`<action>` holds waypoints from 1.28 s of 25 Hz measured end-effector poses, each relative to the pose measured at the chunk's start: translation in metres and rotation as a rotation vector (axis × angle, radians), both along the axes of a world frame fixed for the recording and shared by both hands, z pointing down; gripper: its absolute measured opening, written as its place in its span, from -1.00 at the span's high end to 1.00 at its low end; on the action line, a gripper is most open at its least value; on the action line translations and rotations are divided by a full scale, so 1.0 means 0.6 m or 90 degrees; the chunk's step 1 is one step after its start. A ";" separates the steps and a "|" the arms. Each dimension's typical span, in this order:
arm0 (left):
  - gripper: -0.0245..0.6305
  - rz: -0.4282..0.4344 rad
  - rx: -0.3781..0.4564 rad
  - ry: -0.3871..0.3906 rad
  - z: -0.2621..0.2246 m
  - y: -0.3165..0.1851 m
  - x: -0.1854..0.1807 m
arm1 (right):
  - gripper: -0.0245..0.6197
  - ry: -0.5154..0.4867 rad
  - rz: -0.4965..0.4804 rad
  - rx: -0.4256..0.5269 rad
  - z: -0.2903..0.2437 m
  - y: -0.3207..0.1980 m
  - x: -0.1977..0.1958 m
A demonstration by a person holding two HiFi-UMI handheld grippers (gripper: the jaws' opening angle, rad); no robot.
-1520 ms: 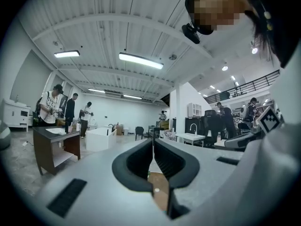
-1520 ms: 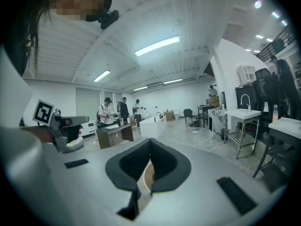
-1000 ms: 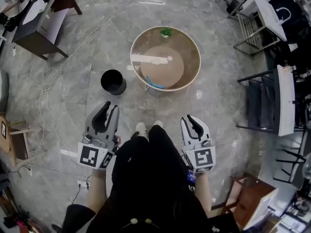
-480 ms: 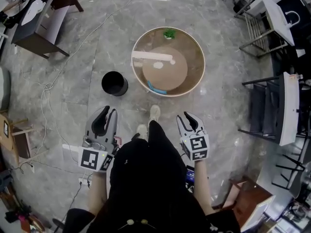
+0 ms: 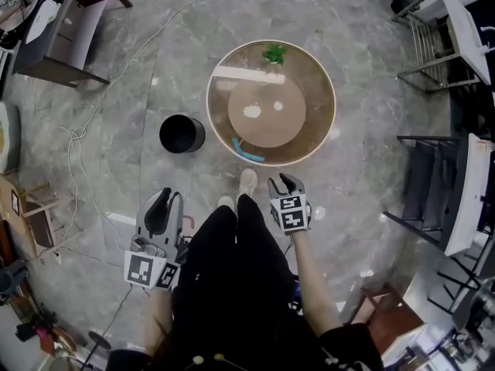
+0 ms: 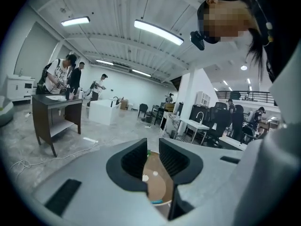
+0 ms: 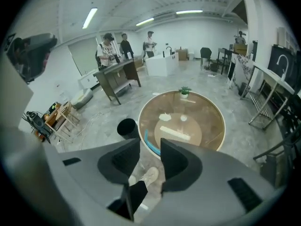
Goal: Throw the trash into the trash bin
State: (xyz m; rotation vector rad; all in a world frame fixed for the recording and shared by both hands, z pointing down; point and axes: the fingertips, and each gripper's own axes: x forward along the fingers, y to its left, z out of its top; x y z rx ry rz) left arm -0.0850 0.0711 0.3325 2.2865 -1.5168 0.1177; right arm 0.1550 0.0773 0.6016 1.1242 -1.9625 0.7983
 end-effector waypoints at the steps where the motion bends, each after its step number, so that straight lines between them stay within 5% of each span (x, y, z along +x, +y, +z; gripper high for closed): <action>1: 0.68 -0.003 -0.010 -0.003 0.008 -0.002 -0.002 | 0.49 0.009 -0.005 -0.017 0.025 -0.008 -0.003; 9: 0.68 0.034 -0.106 -0.024 0.117 -0.022 0.018 | 0.52 0.027 0.012 -0.111 0.187 -0.051 -0.016; 13: 0.68 0.065 -0.143 0.017 0.164 -0.042 0.047 | 0.54 0.031 0.032 -0.164 0.256 -0.050 -0.017; 22: 0.68 0.045 -0.236 0.007 0.290 -0.049 0.018 | 0.58 0.031 0.102 -0.241 0.409 -0.051 -0.012; 26: 0.68 0.032 -0.269 0.009 0.315 -0.034 0.001 | 0.85 0.059 0.097 -0.240 0.418 -0.047 -0.011; 32: 0.69 0.012 -0.261 0.020 0.311 -0.040 -0.012 | 0.86 0.060 0.042 -0.179 0.356 -0.086 -0.043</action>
